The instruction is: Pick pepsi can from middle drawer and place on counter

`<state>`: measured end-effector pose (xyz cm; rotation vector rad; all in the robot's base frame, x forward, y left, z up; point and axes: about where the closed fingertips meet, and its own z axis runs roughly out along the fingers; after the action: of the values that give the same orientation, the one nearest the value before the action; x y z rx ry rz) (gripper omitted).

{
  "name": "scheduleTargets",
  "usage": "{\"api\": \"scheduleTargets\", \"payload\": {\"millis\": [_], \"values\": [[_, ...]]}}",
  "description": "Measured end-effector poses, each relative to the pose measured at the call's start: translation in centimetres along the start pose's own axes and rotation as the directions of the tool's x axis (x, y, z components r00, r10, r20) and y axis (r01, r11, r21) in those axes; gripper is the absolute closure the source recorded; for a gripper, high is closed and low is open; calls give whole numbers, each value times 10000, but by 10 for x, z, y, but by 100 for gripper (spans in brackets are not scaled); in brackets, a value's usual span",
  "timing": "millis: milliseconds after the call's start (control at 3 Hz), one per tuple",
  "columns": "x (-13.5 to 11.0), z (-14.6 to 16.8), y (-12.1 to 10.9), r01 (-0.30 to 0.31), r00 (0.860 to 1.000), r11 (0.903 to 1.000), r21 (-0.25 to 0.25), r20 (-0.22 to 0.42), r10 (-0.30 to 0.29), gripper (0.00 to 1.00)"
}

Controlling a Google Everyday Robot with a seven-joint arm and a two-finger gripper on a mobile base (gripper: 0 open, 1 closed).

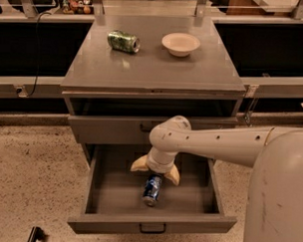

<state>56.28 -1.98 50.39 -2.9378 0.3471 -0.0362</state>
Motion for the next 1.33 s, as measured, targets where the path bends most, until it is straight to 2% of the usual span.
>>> {"api": "scheduleTargets", "payload": {"millis": [333, 667, 1333], "values": [[-2, 37, 1, 115, 9998, 9996, -275, -182, -120, 0], [-3, 70, -2, 271, 9996, 9979, -589, 7, -271, 0], [4, 114, 10, 144, 9997, 9927, -1199, 231, -117, 0]]}}
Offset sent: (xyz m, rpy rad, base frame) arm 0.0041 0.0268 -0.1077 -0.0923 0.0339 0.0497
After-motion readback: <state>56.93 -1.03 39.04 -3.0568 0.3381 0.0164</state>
